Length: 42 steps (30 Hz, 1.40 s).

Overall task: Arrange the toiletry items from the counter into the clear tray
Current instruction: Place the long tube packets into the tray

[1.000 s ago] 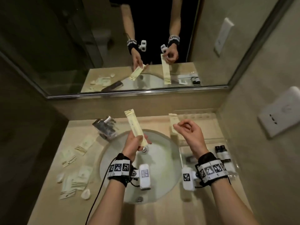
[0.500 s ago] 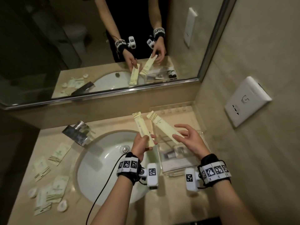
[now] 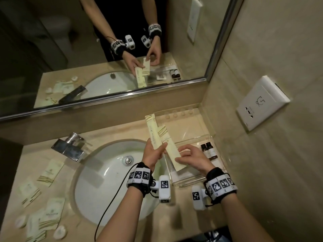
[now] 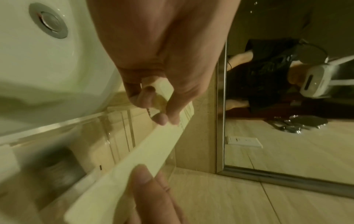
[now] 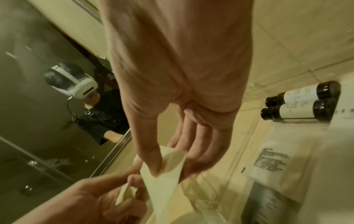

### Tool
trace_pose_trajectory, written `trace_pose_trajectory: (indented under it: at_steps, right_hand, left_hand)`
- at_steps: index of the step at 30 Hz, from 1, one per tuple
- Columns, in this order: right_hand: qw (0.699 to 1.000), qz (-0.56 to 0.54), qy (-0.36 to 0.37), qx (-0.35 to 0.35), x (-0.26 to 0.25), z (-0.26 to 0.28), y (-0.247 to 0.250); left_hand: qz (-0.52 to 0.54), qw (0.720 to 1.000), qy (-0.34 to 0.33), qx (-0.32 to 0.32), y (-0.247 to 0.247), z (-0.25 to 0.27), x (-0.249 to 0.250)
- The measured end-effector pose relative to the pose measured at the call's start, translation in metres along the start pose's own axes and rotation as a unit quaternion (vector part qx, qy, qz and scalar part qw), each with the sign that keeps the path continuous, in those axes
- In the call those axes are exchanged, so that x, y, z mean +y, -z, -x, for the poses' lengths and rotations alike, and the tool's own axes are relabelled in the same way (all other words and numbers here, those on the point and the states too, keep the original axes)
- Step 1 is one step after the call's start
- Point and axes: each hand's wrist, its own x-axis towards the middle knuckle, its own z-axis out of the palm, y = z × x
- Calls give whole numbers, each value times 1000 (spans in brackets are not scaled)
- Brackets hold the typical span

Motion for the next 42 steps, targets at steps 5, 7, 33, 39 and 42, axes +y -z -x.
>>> trace_pose_trajectory:
  at_steps: [5, 7, 33, 39, 42]
  right_hand:
    - [997, 9, 66, 37, -7, -12, -6]
    - [996, 23, 76, 45, -8, -17, -8]
    - [924, 237, -98, 282, 39, -65, 21]
    - [915, 298, -64, 265, 41, -59, 19]
    - [909, 319, -42, 264, 43, -50, 17]
  left_hand:
    - [-56, 997, 1, -53, -1, -3, 8]
    - [-65, 996, 2, -65, -1, -5, 8]
    - [-43, 999, 9, 8, 34, 5, -14]
    - [-34, 999, 22, 16, 33, 5, -17]
    - [-26, 999, 31, 10, 31, 7, -15]
